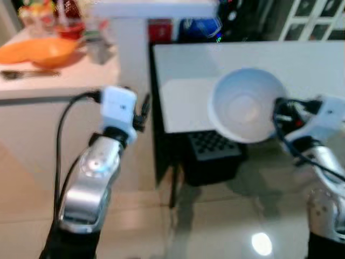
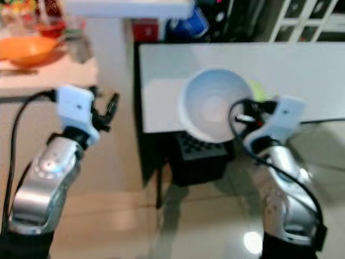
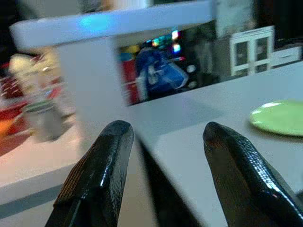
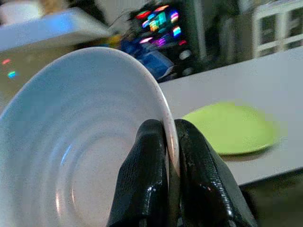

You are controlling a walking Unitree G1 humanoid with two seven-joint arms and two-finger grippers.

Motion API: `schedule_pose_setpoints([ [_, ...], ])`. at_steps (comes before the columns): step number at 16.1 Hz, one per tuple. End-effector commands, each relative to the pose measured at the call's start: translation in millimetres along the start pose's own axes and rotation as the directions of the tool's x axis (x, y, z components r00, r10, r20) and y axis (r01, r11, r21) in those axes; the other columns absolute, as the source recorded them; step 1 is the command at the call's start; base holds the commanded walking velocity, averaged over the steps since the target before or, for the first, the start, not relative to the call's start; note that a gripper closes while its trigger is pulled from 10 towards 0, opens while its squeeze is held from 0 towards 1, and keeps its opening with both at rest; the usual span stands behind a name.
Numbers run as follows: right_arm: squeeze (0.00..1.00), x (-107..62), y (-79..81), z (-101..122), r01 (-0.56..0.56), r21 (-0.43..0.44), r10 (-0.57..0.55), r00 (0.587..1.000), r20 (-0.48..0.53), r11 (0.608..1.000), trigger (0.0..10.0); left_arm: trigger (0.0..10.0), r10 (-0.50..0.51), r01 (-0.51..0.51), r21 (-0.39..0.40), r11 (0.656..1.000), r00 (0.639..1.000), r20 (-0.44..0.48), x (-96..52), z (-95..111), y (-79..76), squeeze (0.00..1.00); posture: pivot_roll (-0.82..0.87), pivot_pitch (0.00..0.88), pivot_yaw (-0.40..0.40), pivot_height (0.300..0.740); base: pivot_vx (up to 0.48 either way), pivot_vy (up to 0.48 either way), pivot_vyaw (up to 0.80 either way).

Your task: Setting the table

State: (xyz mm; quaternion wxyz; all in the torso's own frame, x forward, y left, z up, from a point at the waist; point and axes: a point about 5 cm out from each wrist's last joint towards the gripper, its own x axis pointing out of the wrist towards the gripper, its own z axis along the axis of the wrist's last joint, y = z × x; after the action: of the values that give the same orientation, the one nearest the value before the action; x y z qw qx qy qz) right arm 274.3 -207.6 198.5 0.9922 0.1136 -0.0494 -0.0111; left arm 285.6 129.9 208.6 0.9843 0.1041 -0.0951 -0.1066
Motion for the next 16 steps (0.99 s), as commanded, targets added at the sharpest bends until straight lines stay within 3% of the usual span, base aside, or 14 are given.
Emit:
schedule_pose_setpoints([
  [1, 0.00, 1.4, 7.9, 5.2, -0.029, 0.008, 0.029, 0.999, 0.032, 1.000, 10.0, 10.0, 0.021, -0.021, 0.020, 1.000, 1.000, -0.003, -1.2, -0.3, 7.4, 0.00, 0.02, 0.000, 0.002, 0.740, 0.000, -0.480, 0.00],
  [4, 0.00, 1.4, 5.3, 4.9, -0.021, 0.010, 0.020, 0.999, 0.030, 1.000, 10.0, 10.0, 0.019, -0.019, 0.019, 1.000, 1.000, -0.003, -1.2, 0.1, 7.9, 0.00, 0.02, 0.000, 0.002, 0.740, 0.000, -0.480, 0.00],
  [5, 0.00, 1.1, 5.6, 5.2, -0.021, 0.009, 0.020, 0.999, 0.030, 1.000, 10.0, 10.0, 0.008, -0.009, -0.027, 1.000, 1.000, -0.024, -1.0, -1.8, 7.3, 0.00, 0.02, 0.000, 0.006, 0.740, 0.000, 0.000, 0.00],
  [7, 0.00, 0.6, 5.7, 4.4, -0.017, 0.013, 0.016, 1.000, 0.025, 1.000, 10.0, 10.0, 0.000, -0.004, -0.084, 0.996, 0.999, -0.053, -1.2, -4.7, 5.9, 0.00, 0.02, 0.000, 0.006, 0.740, 0.000, 0.480, 0.00],
  [9, 0.00, 0.6, 6.2, 3.7, -0.016, 0.019, 0.015, 1.000, 0.022, 1.000, 10.0, 10.0, 0.011, -0.015, -0.080, 0.997, 0.999, -0.051, -1.0, -4.5, 7.1, 0.00, 0.02, 0.000, 0.006, 0.740, 0.000, 0.480, 0.00],
  [11, 0.00, 1.7, 4.6, 2.2, -0.001, 0.025, 0.001, 1.000, 0.008, 1.000, 10.0, 10.0, 0.086, -0.092, -0.089, 0.992, 0.994, -0.070, -1.2, -6.7, 17.2, 0.00, 0.02, 0.000, 0.007, 0.740, 0.000, 0.000, 0.00],
  [16, 0.00, 2.5, 3.7, 1.0, 0.009, 0.054, -0.009, 1.000, -0.003, 0.998, 10.0, 10.0, 0.107, -0.107, -0.074, 0.991, 0.994, -0.013, 0.0, 0.8, 22.1, 0.00, 0.02, 0.000, 0.006, 0.740, 0.052, 0.000, 0.00],
])
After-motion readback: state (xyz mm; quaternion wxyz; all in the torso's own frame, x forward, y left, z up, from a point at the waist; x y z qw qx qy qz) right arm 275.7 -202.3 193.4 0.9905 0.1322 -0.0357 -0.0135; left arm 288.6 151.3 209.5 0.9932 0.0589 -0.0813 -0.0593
